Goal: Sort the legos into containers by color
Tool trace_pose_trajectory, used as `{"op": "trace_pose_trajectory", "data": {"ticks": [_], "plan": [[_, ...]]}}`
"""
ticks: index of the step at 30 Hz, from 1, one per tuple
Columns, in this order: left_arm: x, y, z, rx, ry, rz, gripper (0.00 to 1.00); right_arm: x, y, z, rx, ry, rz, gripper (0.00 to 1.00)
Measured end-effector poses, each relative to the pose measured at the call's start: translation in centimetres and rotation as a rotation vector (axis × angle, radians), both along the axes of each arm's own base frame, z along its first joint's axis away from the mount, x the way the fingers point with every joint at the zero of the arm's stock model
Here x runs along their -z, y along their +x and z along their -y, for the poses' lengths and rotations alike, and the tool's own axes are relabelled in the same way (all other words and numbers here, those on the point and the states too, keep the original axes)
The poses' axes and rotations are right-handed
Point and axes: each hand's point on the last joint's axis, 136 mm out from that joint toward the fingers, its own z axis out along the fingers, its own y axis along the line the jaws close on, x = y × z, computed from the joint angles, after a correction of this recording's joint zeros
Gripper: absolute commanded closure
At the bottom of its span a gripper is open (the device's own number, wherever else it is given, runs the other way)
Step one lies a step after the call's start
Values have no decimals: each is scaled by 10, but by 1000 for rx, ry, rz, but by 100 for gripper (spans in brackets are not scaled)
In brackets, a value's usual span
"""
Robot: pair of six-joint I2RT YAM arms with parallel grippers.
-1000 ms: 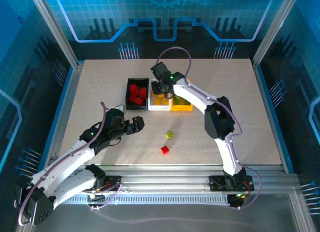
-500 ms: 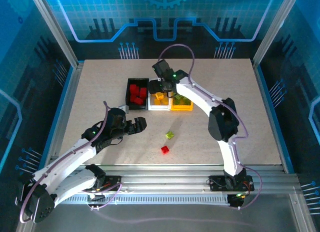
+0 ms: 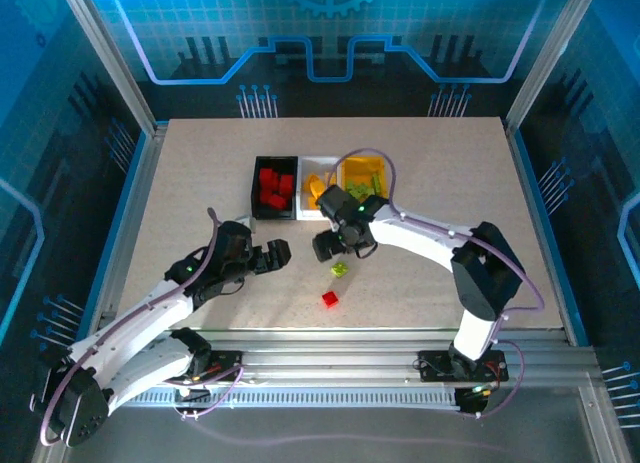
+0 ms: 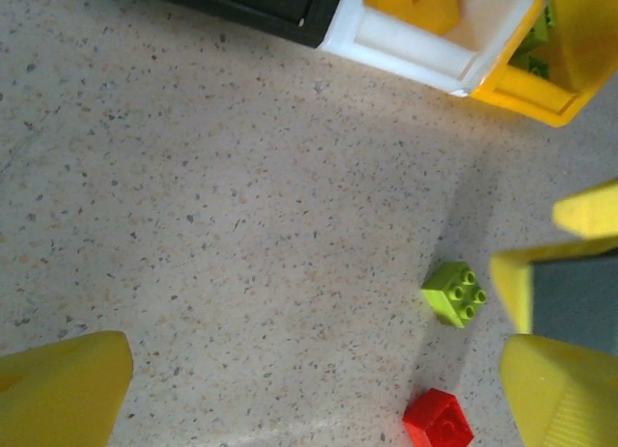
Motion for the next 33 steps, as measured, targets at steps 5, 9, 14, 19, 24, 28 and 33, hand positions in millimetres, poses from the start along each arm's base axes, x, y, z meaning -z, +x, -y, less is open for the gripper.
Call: {"op": "trace_pose_trajectory", "data": {"ticks": [5, 9, 14, 19, 24, 28, 33], "plan": [[3, 0, -1, -3, 6, -6, 1, 30, -12, -4, -17, -45, -48, 18], [3, 0, -2, -5, 9, -5, 1, 43, -13, -3, -8, -77, -61, 30], [3, 1, -2, -9, 10, -2, 1, 54, -14, 4, 0, -123, -75, 49], [7, 1, -4, -15, 14, 1, 1, 54, -16, 3, -8, -125, -69, 60], [7, 1, -4, -16, 12, 4, 1, 42, -15, 7, 0, -120, -31, 62], [7, 1, -4, -16, 12, 4, 1, 4, -1, 12, 29, -61, 58, 62], [7, 1, -4, -18, 12, 2, 1, -51, 42, 34, 147, 14, 186, 62]]}}
